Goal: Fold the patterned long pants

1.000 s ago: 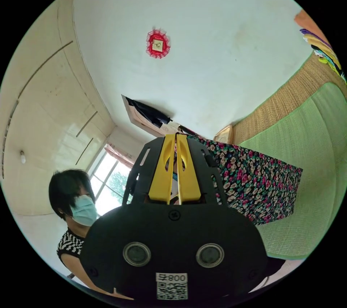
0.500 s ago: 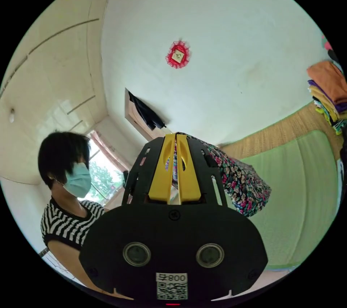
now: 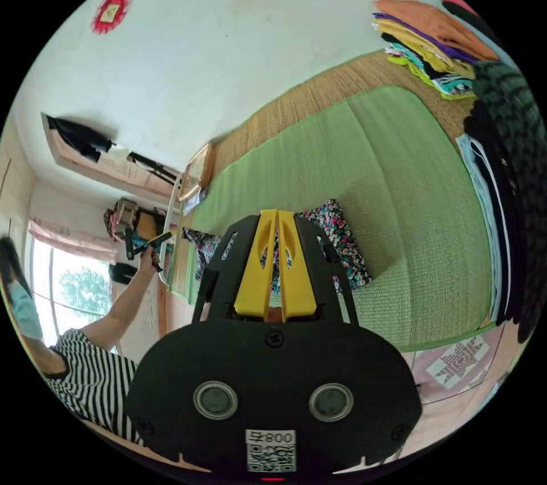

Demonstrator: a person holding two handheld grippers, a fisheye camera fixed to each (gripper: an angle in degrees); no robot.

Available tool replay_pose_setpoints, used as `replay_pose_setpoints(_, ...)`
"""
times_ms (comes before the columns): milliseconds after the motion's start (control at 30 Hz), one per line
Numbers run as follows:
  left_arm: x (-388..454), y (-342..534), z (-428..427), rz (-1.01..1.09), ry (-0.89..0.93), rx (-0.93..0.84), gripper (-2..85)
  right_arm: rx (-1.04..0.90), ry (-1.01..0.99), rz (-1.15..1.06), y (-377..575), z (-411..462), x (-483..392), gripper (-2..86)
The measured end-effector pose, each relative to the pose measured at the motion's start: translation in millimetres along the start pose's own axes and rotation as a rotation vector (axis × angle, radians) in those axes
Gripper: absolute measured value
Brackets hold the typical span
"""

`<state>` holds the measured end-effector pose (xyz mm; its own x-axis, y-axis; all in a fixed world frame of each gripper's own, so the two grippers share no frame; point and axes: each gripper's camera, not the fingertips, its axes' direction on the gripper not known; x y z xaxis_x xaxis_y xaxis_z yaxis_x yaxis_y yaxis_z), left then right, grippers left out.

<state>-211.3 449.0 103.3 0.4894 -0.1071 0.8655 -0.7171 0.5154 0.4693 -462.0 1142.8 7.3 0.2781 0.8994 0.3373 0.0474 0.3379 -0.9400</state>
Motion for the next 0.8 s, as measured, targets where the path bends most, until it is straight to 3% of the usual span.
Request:
replay_pose_setpoints(300, -45.3, 52.1, 13.5, -0.228, 0.232, 0.04, 7.3, -0.339, -0.001, -0.533, -13.8, 238.2, -196.2, 5.9)
replay_pose_setpoints(433, -48.0, 68.1, 43.9, -0.298, 0.209, -0.088, 8.3, -0.494, 0.065, -0.755, 6.5, 358.6, -281.0, 7.0)
replay_pose_setpoints(567, -51.4, 64.8, 65.3, -0.354, 0.209, -0.11, 8.5, -0.535, 0.154, -0.909, 26.7, 439.3, -339.3, 7.7)
replay_pose_setpoints(700, -49.8, 54.6, 73.1, -0.347, 0.131, -0.085, 7.7, -0.615, 0.244, -0.988, 48.6, 496.6, -360.5, 6.7)
replay_pose_setpoints(800, -47.7, 47.2, 76.4, -0.301, 0.063, -0.085, 7.2, -0.555, 0.291, -1.043, 59.9, 507.7, -370.7, 1.6)
